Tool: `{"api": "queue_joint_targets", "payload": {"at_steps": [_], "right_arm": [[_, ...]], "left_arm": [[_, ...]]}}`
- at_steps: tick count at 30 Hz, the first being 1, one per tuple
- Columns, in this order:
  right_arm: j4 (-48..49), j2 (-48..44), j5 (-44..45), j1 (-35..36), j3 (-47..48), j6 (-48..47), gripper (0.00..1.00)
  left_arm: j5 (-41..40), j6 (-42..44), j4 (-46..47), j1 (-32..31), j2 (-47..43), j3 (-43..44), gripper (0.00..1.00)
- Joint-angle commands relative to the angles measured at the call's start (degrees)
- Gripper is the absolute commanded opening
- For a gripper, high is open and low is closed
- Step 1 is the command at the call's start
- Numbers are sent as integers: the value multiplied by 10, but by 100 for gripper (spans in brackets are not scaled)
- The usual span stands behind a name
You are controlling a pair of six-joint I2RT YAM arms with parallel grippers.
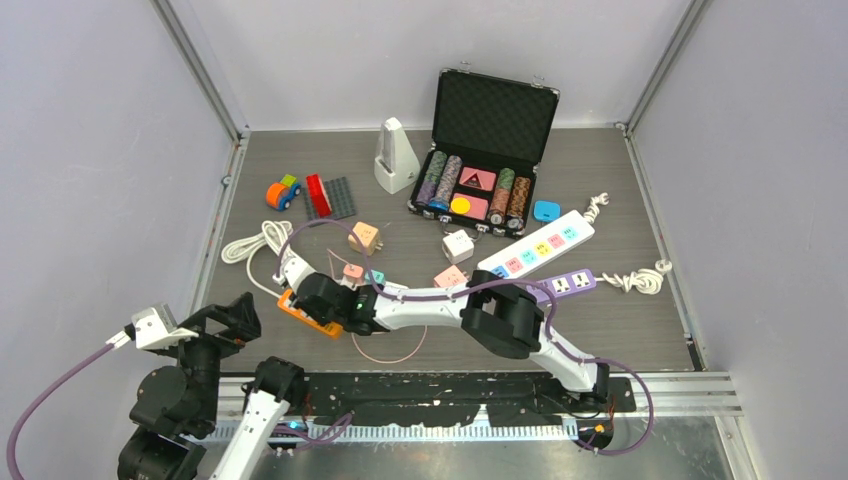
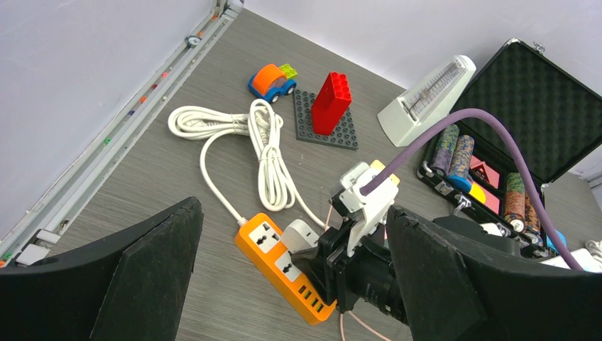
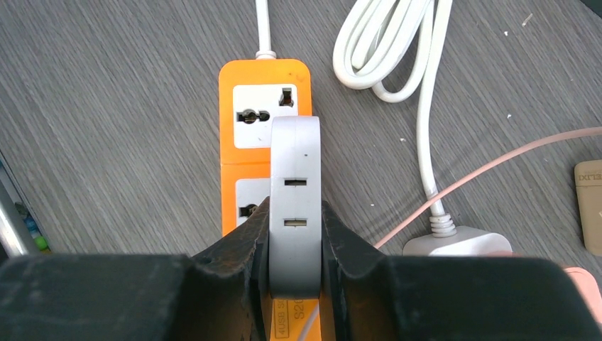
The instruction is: Insert the plug
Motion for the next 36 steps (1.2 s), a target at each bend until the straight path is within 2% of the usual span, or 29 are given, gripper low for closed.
{"api": "queue_joint_targets", "payload": {"at_steps": [1, 6, 11, 20, 28, 33, 36], "right_arm": [[-133, 73, -10, 6, -57, 5, 5], [-126, 76, -37, 6, -64, 15, 5], [-91, 60, -55, 6, -113, 11, 5], [-57, 43, 15, 18, -158, -31, 5], [-5, 19, 3, 18, -215, -36, 5], [8, 8, -34, 19, -217, -53, 6], [-31, 29, -36, 19, -181, -71, 5]], "left_arm": [[-2, 7, 29, -2, -8, 9, 100], [-2, 4, 26, -1, -8, 10, 100], [-4, 4, 23, -1, -10, 11, 100], [-6, 2, 24, -1, -14, 4, 100], [-7, 1, 20, -1, -19, 5, 99], [-7, -1, 20, -1, -18, 3, 100], [-8, 0, 19, -1, -18, 2, 100]]}}
